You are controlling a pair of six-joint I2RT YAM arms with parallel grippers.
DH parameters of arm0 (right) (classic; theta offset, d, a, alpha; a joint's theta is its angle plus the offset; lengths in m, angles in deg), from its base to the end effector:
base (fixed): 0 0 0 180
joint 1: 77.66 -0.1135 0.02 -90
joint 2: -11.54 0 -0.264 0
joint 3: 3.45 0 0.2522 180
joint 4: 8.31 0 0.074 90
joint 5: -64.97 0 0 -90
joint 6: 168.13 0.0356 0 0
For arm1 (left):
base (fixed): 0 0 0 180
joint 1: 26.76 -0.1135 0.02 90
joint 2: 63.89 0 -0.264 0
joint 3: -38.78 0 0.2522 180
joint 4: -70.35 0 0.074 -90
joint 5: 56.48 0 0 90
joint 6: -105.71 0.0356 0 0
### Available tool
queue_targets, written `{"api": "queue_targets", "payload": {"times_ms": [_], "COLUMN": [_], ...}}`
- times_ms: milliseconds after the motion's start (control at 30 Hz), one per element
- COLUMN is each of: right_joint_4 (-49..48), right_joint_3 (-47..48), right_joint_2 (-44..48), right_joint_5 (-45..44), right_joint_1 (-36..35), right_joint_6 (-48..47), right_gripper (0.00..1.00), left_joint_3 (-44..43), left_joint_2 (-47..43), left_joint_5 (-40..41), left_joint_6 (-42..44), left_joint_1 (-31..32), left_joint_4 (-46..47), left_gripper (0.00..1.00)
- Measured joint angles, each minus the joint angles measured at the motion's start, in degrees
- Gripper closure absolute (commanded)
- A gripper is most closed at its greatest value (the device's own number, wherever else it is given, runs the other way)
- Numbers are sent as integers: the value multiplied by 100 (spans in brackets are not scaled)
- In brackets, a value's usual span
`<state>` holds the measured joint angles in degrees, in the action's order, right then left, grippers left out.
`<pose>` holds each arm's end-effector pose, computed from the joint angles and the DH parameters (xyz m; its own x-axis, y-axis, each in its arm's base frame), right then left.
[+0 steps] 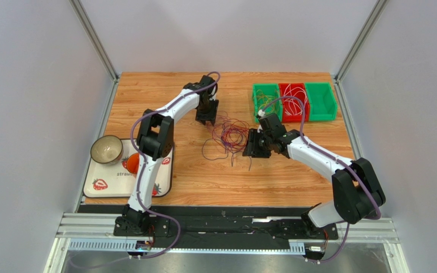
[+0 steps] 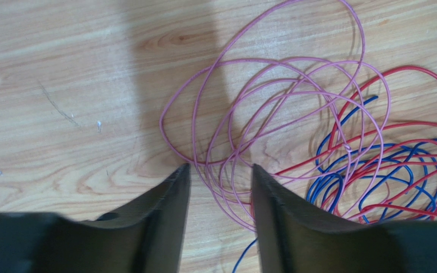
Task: Untangle the cables
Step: Pick up the cable from the cable.
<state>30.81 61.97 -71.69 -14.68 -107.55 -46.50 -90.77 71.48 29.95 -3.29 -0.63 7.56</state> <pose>0.2469 0.1493 0.2072 -0.9203 0.0661 -0.3856 -0.1088 0.9036 0.4144 0.4468 -0.2216 0.1714 -0.9402 0.0993 -0.3260 0.1627 0.9713 -0.1736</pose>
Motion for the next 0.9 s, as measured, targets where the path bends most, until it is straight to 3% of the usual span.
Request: {"api": "queue_targets", "payload": {"times_ms": [67, 233, 267, 333, 733, 900], "right_joint_4": [0, 0, 0, 0, 4, 22], "right_joint_3": [0, 0, 0, -4, -28, -24], "right_joint_2": [0, 0, 0, 0, 0, 17], "right_joint_5": [9, 17, 20, 20, 24, 24], "right_joint_1": [0, 0, 0, 0, 0, 0], "right_joint_6": [-2, -17, -17, -17, -20, -20], "right_gripper": [53, 53, 53, 53, 54, 54], "left_joint_3": [-52, -256, -295, -339, -573, -588], "left_joint_2": [42, 170, 201, 229, 286, -227], "left_joint_5": [13, 44, 52, 68, 236, 516], "left_joint_6": [-42, -140, -155, -201, -190, -96], "left_joint_1": [0, -2, -2, -2, -2, -26], "left_joint_4": [-9, -114, -129, -160, -476, -874], "left_gripper": [66, 79, 90, 100, 100, 100]}}
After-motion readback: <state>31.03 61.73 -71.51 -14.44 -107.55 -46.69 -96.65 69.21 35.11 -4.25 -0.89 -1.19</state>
